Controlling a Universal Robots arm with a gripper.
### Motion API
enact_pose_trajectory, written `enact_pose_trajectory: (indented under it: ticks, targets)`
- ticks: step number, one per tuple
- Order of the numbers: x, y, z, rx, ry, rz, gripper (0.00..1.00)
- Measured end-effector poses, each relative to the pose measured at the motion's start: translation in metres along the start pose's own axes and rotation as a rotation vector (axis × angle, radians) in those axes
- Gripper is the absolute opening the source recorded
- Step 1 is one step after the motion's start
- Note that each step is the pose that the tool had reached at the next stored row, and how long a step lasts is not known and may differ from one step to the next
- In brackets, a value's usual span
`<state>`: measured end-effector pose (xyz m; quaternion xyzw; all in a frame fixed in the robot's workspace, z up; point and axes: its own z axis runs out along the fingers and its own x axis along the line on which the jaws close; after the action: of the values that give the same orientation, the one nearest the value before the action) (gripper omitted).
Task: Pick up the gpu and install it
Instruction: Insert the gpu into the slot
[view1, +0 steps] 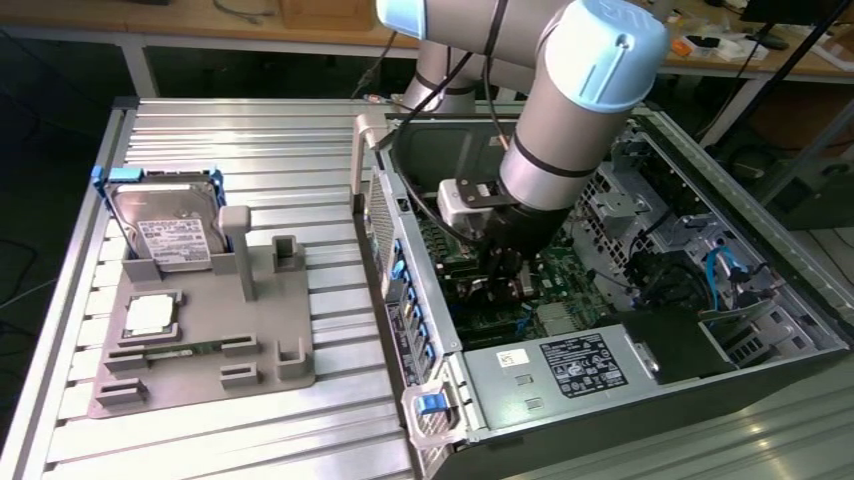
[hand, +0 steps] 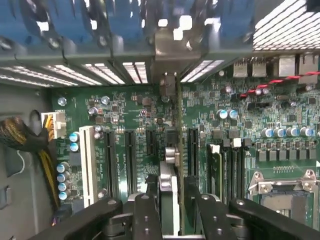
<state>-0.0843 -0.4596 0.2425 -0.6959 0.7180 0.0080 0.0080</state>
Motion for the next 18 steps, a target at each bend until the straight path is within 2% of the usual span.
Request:
enact_pose_trajectory:
  ticks: [4, 14, 18]
  targets:
    - [0.0, 0.0, -0.0083, 0.0013, 0.0, -0.001, 0.35]
    - [-0.001, 0.0, -0.0393, 0.005, 0.0004, -0.001, 0.35]
    - [-0.002, 0.0, -0.0462, 0.0059, 0.0009, -0.001, 0.33]
